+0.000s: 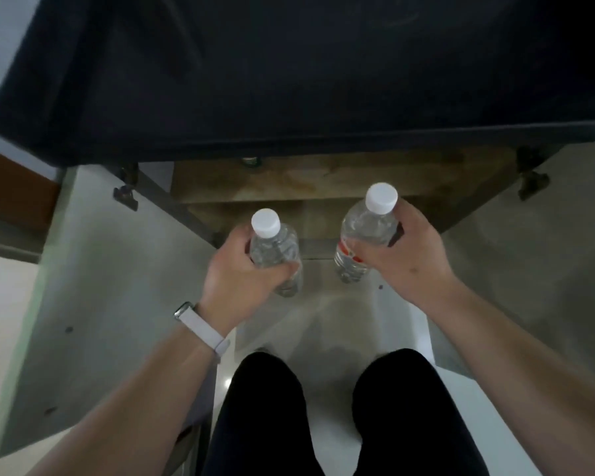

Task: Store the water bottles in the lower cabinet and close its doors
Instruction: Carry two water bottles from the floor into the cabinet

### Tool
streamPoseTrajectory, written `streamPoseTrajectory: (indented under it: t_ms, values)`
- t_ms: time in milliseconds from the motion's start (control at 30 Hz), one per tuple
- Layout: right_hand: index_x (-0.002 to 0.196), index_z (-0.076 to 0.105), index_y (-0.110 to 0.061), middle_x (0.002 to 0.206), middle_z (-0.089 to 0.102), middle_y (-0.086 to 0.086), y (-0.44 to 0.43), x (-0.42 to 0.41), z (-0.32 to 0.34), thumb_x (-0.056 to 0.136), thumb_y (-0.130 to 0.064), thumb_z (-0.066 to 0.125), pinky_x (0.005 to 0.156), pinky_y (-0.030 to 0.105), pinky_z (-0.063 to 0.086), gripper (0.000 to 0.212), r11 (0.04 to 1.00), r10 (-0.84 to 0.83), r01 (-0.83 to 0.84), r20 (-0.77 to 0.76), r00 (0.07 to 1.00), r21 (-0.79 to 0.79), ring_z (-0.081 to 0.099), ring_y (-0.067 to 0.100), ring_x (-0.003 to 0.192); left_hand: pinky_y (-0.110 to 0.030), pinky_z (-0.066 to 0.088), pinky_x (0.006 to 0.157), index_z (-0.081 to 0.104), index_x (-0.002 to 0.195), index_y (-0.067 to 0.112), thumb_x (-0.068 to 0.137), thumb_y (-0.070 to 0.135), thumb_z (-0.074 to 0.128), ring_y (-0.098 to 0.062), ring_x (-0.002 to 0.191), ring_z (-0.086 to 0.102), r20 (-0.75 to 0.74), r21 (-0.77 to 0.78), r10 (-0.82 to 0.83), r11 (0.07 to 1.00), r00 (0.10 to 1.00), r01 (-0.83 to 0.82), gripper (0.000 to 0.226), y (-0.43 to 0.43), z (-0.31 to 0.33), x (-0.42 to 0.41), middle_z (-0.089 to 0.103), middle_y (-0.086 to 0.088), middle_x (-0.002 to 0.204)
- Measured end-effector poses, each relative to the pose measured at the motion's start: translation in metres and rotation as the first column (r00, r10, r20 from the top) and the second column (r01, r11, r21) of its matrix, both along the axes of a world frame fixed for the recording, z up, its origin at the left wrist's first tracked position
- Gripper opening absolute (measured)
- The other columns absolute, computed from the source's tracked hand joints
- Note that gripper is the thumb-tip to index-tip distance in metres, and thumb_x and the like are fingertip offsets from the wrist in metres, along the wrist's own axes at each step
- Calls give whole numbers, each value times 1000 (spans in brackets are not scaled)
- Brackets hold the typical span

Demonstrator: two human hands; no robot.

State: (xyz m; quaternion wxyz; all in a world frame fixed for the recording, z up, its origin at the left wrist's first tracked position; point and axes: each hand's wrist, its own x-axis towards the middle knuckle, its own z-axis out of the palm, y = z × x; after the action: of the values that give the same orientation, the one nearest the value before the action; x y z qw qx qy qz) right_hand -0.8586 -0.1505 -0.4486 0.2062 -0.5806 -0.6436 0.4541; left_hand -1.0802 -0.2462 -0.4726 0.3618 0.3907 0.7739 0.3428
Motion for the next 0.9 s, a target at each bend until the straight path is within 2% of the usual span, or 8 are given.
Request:
streamPoseTrajectory:
  t_ms: [133,233,400,533,600,733,900]
  values:
    - [116,47,-43,112,58,-21,23,-10,-68,67,-43,84,76,16,45,62,996,-52,58,-102,993,61,59,-2,97,-37,58,91,62,115,34,59,38,95,-3,100,69,2,146,17,989,1000,-17,66,25,-55,-3,73,17,106]
    - [116,47,-44,105,60,-26,39,-17,-113,68,-38,83,66,6,44,60,985,-56,85,-191,980,150,58,-16,92,-35,57,91,64,115,34,62,29,94,-2,100,69,23,241,44,969,999,-48,62,44,-93,-11,73,18,106]
    - [124,48,-39,109,59,-25,67,-29,-168,68,-39,79,67,2,46,64,954,2,86,-291,957,288,57,-18,95,-43,58,90,66,113,33,67,23,91,-8,99,72,16,398,28,917,999,-32,53,71,-145,-26,75,14,106]
    - [115,50,-41,104,64,-24,83,-38,-175,69,-37,78,70,8,49,54,922,38,101,-348,937,373,61,-13,96,-36,58,87,65,113,32,73,17,86,-8,100,72,-13,502,-40,864,999,42,47,90,-156,-37,75,13,107]
    - [114,52,-40,102,66,-23,92,-44,-170,70,-38,78,71,12,51,51,916,29,119,-358,933,384,63,-11,94,-34,59,85,65,112,30,75,17,84,-9,99,73,12,530,-41,848,999,28,44,100,-153,-41,76,12,106]
    - [109,56,-38,100,70,-18,110,-57,-154,73,-35,79,74,21,56,42,914,15,147,-393,920,379,67,-4,90,-40,60,85,67,116,24,79,18,83,-12,97,74,29,567,-37,824,999,14,41,126,-139,-50,76,8,105]
    - [116,54,-39,106,67,-15,135,-73,-143,76,-34,81,71,18,55,49,886,5,183,-403,915,426,67,-1,93,-41,58,91,67,118,27,78,25,84,-8,101,72,6,624,-26,781,1000,16,44,160,-123,-54,75,11,109]
